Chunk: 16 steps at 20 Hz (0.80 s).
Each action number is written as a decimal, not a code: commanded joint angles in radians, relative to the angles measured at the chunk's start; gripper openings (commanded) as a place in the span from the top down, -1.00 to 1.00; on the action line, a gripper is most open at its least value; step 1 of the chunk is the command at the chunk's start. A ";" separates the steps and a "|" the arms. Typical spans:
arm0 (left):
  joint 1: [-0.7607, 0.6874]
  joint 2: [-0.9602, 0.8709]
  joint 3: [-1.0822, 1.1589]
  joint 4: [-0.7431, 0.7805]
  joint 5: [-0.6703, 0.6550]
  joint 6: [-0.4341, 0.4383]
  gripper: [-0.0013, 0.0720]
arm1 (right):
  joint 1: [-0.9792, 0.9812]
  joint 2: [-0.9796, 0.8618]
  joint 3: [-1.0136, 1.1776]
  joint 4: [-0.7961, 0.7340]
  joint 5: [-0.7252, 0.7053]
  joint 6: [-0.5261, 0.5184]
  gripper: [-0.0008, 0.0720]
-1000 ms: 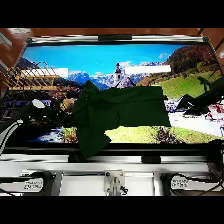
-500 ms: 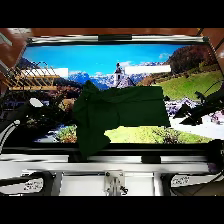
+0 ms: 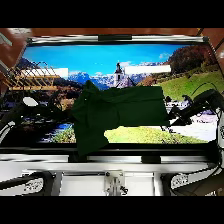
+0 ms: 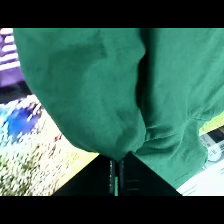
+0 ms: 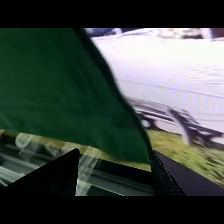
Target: Fold the shirts.
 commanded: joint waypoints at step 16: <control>0.004 0.492 0.848 0.036 0.263 0.045 0.87 | 0.101 0.593 0.692 0.125 0.336 -0.116 0.80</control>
